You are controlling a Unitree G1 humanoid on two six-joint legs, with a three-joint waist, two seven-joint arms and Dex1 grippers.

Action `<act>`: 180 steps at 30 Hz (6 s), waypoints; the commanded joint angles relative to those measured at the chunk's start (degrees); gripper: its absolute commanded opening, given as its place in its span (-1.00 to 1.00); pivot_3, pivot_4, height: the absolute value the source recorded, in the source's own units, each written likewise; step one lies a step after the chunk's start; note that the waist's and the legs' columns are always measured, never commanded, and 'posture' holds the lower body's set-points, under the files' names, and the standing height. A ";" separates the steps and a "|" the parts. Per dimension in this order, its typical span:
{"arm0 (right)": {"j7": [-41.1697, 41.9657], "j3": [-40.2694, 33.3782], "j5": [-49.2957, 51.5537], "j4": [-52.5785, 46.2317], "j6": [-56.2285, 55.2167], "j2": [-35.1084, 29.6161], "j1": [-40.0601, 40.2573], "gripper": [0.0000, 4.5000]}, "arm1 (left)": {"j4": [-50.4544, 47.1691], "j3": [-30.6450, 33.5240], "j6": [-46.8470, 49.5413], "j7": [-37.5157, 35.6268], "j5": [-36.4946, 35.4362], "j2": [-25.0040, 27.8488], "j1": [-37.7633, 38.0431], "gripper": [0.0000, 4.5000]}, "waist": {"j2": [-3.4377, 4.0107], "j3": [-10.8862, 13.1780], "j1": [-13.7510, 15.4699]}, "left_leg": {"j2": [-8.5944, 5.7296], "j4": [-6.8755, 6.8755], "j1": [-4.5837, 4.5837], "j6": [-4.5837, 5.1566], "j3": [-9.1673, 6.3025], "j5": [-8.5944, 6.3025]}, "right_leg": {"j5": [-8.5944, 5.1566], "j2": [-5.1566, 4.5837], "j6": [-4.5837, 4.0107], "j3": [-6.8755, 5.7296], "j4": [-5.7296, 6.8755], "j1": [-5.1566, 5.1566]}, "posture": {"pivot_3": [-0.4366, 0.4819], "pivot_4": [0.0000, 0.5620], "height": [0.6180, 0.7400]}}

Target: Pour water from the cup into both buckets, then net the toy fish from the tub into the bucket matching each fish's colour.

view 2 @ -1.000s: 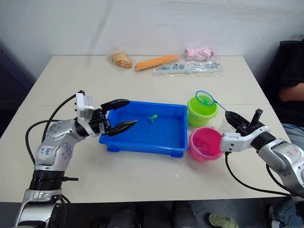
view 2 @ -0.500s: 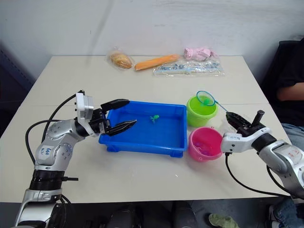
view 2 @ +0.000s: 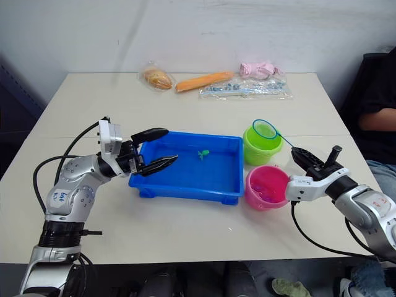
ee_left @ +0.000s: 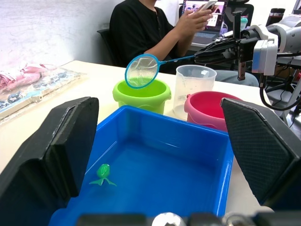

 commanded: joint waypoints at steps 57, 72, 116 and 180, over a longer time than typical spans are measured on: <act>10.33 8.85 74.13 -17.15 87.50 23.57 -29.38 -1.00 | 1.46 6.98 -4.58 -6.36 -0.34 8.37 5.85 0.99 | -0.01 -0.01 -0.81 | 0.04 -0.09 -0.23 0.28 -0.29 -0.14 | -0.04 -0.33 -0.14 -0.20 0.32 -0.24 | -0.05 -0.47 1.00; 18.94 -3.81 81.13 -30.93 82.45 17.22 -15.58 -1.00 | 4.04 5.92 -4.83 -9.08 -0.72 7.71 4.02 0.99 | -0.02 -0.01 -0.64 | -0.05 -0.16 -0.23 0.28 -0.32 -0.15 | -0.03 -0.31 -0.12 -0.22 0.22 -0.22 | -0.05 -0.47 1.00; 24.30 -9.61 38.95 -8.44 25.83 1.30 -1.73 -1.00 | 0.58 0.99 0.68 -5.62 -0.90 1.56 -3.85 0.99 | -0.03 0.00 0.73 | -0.26 -0.09 -0.14 0.24 -0.21 -0.11 | 0.04 -0.26 0.01 -0.17 -0.19 -0.04 | -0.05 -0.47 1.00; 36.62 9.39 70.90 -30.91 49.96 3.92 -5.41 -1.00 | 0.39 10.60 -2.20 -34.67 -7.49 21.85 13.56 0.99 | 0.00 0.00 0.55 | 0.12 -0.04 -0.02 0.12 -0.31 -0.19 | -0.01 0.03 -0.17 0.02 -0.10 -0.05 | -0.05 -0.47 1.00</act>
